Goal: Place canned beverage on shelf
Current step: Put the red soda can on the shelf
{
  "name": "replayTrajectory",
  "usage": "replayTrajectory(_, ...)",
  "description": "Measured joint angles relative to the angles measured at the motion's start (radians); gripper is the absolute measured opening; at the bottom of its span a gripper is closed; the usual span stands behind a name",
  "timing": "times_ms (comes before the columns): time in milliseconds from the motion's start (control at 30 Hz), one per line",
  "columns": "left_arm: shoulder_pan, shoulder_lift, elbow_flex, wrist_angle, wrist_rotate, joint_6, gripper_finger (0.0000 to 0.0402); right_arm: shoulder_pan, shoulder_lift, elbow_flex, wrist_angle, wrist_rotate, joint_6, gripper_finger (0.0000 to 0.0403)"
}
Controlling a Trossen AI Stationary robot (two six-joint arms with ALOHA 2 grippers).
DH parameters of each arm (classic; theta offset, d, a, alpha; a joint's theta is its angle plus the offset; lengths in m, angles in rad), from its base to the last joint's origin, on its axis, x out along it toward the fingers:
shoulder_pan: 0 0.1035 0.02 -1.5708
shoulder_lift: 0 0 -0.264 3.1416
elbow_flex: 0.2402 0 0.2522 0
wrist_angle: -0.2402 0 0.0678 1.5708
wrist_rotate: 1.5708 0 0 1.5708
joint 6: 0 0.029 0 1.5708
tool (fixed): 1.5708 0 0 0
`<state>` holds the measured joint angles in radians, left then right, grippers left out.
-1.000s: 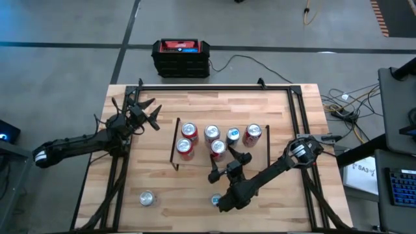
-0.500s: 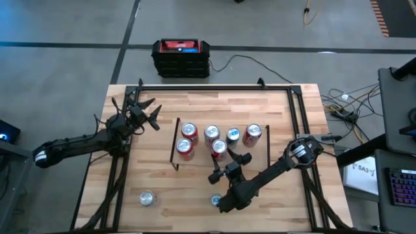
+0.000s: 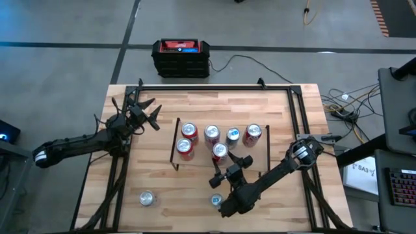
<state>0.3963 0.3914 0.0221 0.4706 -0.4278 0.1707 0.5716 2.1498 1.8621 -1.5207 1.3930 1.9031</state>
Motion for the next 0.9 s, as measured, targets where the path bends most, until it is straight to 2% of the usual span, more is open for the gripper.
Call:
replayTrajectory(500,0.0,0.0,0.0,0.0,0.0,0.0,0.0195,0.017,-0.025,-0.036,-0.054,-0.032,0.08,0.0282)
replayTrajectory(900,0.0,0.0,0.0,0.0,0.0,0.0,0.0195,0.024,-0.049,-0.037,-0.049,-0.087,0.038,0.0285)
